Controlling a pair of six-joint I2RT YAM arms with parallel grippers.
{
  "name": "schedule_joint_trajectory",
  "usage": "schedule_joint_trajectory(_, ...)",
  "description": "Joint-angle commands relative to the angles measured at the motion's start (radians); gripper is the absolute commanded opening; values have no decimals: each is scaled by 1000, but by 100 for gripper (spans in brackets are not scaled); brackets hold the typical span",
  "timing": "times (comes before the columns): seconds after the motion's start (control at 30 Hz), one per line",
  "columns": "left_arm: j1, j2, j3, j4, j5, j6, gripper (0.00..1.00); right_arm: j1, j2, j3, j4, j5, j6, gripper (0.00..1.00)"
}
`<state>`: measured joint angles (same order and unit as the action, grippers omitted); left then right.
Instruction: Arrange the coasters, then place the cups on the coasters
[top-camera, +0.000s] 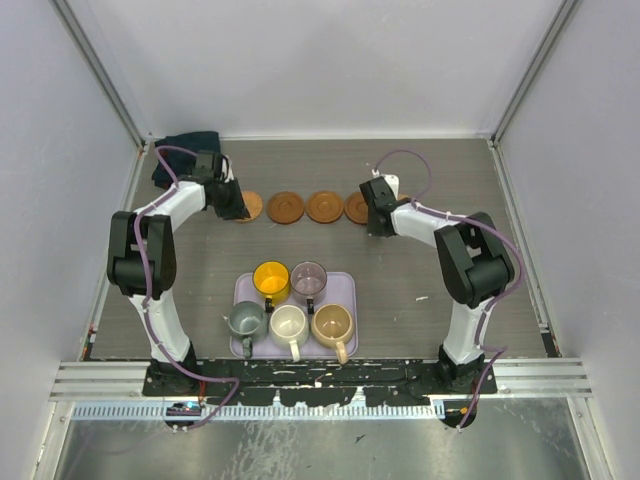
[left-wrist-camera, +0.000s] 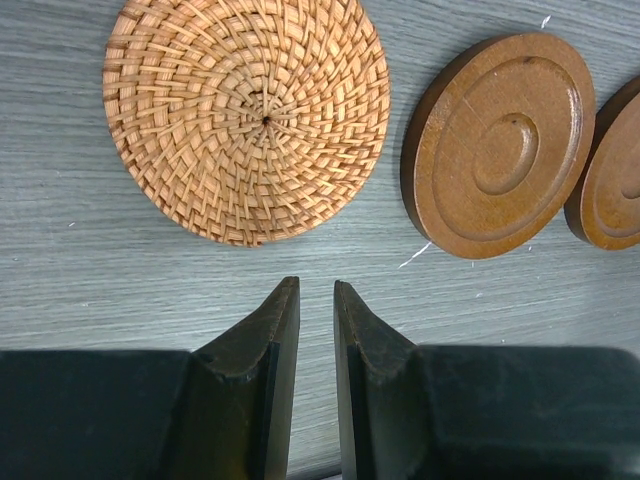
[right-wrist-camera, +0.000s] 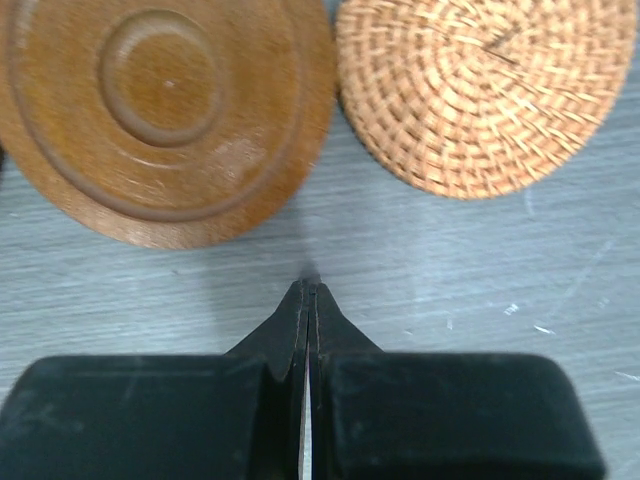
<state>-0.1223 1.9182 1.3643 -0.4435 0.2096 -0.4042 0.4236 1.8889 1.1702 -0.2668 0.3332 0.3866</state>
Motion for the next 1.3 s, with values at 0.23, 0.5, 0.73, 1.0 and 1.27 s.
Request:
schedule_joint_trajectory(0.23,7,-68,-15,44,30,-9,22,-68,-153,30,-33,78,-66,1)
schedule_joint_trajectory(0.5,7,-88,-24,47,22,-8,22,-156,-74,109,-19,11,-89,1)
schedule_joint_trajectory(0.73,7,-80,-21,49,27,-8,22,-184,-1,168,1,-4,-110,1)
schedule_joint_trajectory(1.0,7,-73,-23,46,24,-2,22,-209,48,183,16,-33,-107,1)
schedule_joint_trajectory(1.27,7,-63,-15,45,25,-1,22,-241,100,185,21,-39,-104,1)
